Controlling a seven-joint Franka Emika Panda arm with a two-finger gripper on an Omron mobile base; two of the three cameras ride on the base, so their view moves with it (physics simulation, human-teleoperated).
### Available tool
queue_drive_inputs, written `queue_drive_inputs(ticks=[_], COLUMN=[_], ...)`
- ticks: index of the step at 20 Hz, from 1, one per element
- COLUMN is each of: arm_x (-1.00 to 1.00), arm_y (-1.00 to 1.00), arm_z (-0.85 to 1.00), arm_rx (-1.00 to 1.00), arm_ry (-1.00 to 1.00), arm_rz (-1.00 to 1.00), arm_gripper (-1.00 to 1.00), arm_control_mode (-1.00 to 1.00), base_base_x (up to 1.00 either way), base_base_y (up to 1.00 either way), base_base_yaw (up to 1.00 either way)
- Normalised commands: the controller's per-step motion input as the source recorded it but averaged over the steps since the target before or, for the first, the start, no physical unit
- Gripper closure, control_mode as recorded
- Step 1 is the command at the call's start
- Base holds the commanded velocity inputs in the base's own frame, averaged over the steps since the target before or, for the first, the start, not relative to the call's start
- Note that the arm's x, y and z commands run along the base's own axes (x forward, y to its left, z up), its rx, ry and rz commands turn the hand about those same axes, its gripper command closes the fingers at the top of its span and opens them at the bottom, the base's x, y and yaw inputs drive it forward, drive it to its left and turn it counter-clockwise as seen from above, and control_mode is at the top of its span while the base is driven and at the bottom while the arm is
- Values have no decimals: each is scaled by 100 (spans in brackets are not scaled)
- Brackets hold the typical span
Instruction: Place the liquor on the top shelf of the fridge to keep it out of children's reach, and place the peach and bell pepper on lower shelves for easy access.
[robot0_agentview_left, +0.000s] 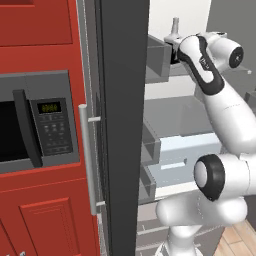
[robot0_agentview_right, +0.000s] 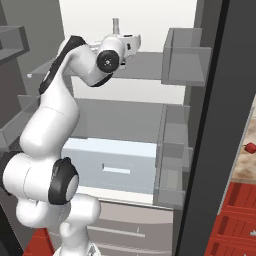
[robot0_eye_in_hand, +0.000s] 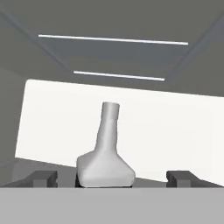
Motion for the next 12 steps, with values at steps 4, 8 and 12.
queue_drive_inputs(ticks=[4, 8, 12], arm_x=[-98, -89, -64], arm_y=[0, 0, 0], arm_z=[-10, -31, -33], arm_rx=[-9, -8, -6], arm_ry=[14, 17, 17], arm_rz=[0, 0, 0], arm_gripper=[-100, -100, -100], arm_control_mode=[-100, -100, -100], base_base_x=[0, 0, 0], base_base_y=[0, 0, 0], base_base_yaw=[0, 0, 0])
